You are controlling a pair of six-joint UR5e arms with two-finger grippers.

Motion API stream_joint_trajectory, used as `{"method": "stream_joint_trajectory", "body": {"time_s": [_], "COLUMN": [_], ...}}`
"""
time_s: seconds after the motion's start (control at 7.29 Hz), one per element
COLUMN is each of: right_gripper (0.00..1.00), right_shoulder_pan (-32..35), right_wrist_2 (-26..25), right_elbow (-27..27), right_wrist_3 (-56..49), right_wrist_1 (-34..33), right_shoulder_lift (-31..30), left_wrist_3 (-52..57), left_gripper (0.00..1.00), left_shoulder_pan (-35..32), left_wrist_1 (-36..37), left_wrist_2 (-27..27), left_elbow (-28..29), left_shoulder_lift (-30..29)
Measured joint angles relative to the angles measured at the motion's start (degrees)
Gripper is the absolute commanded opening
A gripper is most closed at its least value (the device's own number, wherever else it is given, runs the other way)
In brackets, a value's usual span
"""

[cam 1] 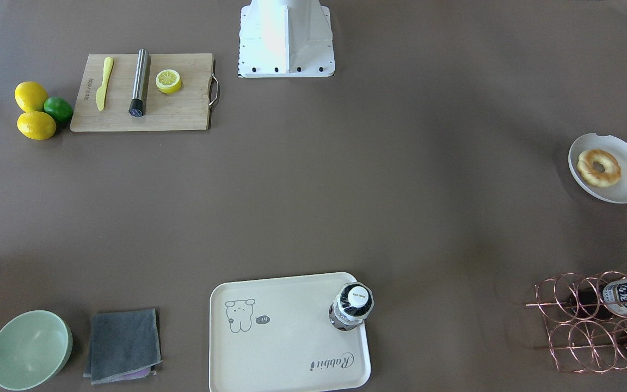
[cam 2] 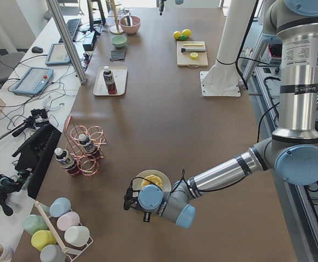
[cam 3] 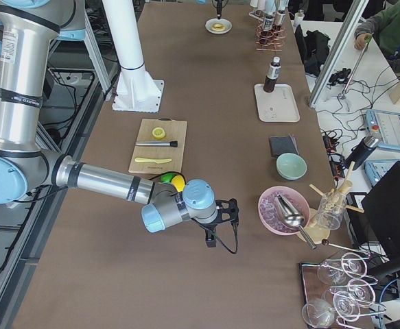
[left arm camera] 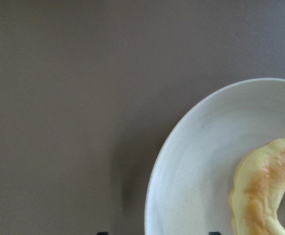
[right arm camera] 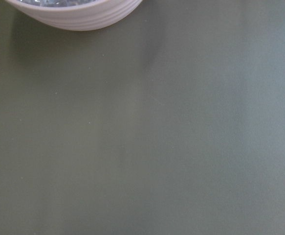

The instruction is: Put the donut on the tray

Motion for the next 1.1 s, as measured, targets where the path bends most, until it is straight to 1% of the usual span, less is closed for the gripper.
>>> {"method": "stream_joint_trajectory", "body": {"time_s": [0.27,0.41,0.55,0.69,0.82,1.1], "right_gripper": [0.99,0.99,0.99,0.99,0.99,0.99], "right_shoulder_pan": [0.0,0.0,0.0,0.01,0.01,0.01], "right_wrist_2": [-0.34,-0.53,-0.61,-0.64,-0.66,-0.66], "right_elbow": [0.0,-0.03,-0.07,-0.08,-0.08,-0.02], "right_wrist_3": [0.0,0.0,0.0,0.0,0.0,0.0], "right_wrist_1": [0.0,0.0,0.0,0.0,0.04,0.08], "right_shoulder_lift": [0.0,0.0,-0.05,-0.12,-0.23,-0.33], "left_wrist_3": [-0.88,-0.92,-0.93,-0.94,-0.96,-0.94], "left_gripper": [0.66,0.59,0.49,0.27,0.0,0.0], "left_shoulder_pan": [1.04,1.67,2.11,2.31,2.39,2.44], "left_wrist_1": [-0.06,-0.12,-0.33,-0.55,-0.68,-0.81], "left_wrist_2": [0.49,0.88,1.13,1.19,1.16,0.8], "left_elbow": [2.16,2.93,3.33,3.49,3.55,3.49], "left_shoulder_lift": [-2.38,-2.98,-3.18,-3.23,-3.25,-3.24]}}
